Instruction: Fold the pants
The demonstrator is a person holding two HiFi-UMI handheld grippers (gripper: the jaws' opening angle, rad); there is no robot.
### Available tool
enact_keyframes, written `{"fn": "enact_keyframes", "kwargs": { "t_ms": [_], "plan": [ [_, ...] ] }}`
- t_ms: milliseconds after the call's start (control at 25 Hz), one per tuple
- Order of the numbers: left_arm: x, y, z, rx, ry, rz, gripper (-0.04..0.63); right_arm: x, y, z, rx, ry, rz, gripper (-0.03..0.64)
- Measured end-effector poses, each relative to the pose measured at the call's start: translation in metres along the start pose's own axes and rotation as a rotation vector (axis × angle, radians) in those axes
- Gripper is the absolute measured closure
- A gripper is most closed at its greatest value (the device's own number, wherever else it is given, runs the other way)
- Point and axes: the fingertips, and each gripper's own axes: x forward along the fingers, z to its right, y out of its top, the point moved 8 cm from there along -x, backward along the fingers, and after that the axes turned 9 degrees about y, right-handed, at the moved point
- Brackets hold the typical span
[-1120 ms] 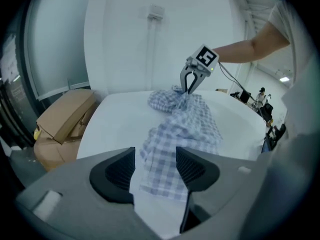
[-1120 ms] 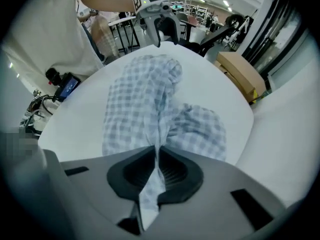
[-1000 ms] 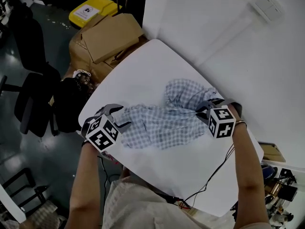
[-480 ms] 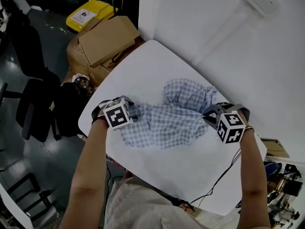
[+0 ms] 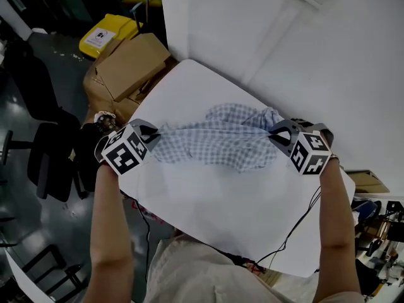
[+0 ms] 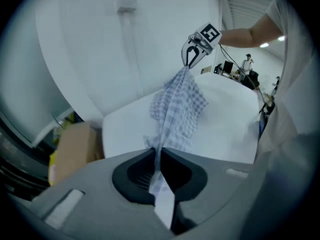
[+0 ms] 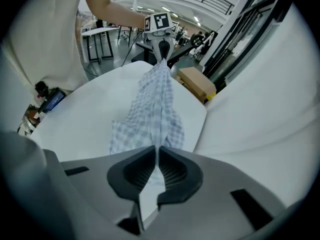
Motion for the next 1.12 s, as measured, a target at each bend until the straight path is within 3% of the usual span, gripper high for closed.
{"fn": "enact_keyframes", "kwargs": {
  "t_ms": [200,280,320,400,560,640,720,920,1120],
  "plan": [
    [-0.073,0.031,-0.018,0.184,0.458,0.111,0.563,-0.046,0.019,0.006,0.015,-0.264,0.05,0.58],
    [-0.075,0.015,0.001,0.247,0.573,0.115,0.563,-0.049,0.029,-0.011,0.013,-0.358,0.055,0.581],
    [-0.069,0.001,0.015,0.265,0.592,0.101,0.563,-0.043,0.034,-0.024,0.011,-0.384,0.051,0.58],
    [-0.047,-0.039,0.05,0.248,0.542,0.051,0.561,-0.017,0.046,-0.06,0.013,-0.37,0.035,0.58],
    [-0.001,-0.121,0.118,0.083,0.281,-0.033,0.561,0.065,0.064,-0.144,0.013,-0.153,-0.023,0.58],
    [0.004,-0.142,0.134,0.029,0.215,-0.042,0.548,0.09,0.064,-0.168,0.039,-0.082,-0.042,0.58],
    [0.002,-0.153,0.139,-0.018,0.191,-0.042,0.462,0.101,0.062,-0.177,0.082,-0.056,-0.042,0.579],
    [-0.013,-0.176,0.133,-0.158,0.168,-0.043,0.431,0.107,0.063,-0.183,0.109,-0.017,-0.063,0.552],
    [-0.032,-0.175,0.12,-0.38,0.173,0.065,0.433,0.103,0.065,-0.193,0.125,0.027,-0.054,0.457]
  ]
}}
